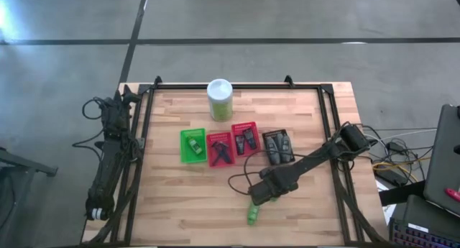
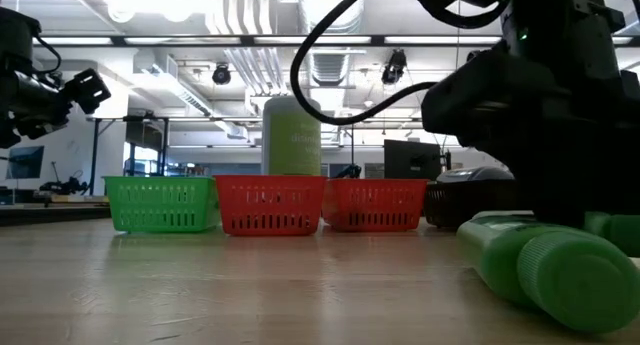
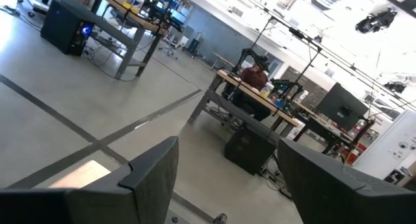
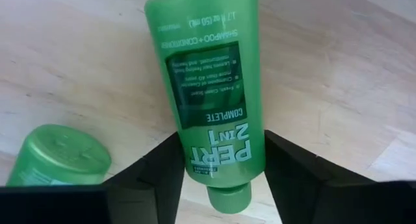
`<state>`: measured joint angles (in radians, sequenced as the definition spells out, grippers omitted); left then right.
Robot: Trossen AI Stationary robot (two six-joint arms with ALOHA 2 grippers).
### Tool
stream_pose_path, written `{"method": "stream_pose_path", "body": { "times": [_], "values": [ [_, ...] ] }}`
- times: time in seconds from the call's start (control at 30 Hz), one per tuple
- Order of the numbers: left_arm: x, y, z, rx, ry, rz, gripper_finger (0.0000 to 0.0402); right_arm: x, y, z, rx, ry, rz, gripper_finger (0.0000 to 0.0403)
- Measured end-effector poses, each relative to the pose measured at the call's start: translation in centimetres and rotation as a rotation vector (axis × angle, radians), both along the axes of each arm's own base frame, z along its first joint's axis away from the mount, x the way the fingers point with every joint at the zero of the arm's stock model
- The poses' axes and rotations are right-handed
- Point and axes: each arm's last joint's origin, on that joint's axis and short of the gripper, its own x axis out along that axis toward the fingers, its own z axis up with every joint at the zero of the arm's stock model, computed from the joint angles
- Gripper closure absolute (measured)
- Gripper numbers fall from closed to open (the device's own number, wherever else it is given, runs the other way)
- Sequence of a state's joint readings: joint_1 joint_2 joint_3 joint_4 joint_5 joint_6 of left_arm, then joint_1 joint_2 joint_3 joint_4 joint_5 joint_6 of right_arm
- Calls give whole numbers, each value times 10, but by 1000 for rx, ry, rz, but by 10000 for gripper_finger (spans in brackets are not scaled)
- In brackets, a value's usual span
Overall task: Pick & Place Travel size toiletries
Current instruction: Put the green shampoo bottle into the green bin
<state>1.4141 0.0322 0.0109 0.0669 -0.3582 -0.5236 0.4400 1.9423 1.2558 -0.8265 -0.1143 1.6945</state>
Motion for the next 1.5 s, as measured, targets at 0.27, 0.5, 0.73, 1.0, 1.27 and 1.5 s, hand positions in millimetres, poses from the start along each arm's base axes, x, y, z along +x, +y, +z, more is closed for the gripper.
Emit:
{"method": "stream_pose_path", "body": {
  "times": [0.27, 0.5, 0.73, 1.0, 1.27, 1.5],
  "values": [
    [0, 0, 1, 16, -44, -3, 135, 4, 2, 6, 10, -23, 4, 246],
    [11, -11, 49, 300, 18, -421, 135, 8, 4, 20, 13, -47, 37, 233],
    [24, -45, 119, 555, 395, -1004, 135, 5, 2, 24, 7, -48, 92, 242],
    [28, -48, 128, 7, 242, -1277, 135, 5, -2, 39, 5, -103, 137, 234],
    [31, -38, 144, -77, -49, -1305, 135, 17, -8, 80, -72, -305, 402, 254],
    [38, -22, 142, -132, -82, -1336, 135, 34, -31, 107, -99, -375, 509, 245]
  ]
}}
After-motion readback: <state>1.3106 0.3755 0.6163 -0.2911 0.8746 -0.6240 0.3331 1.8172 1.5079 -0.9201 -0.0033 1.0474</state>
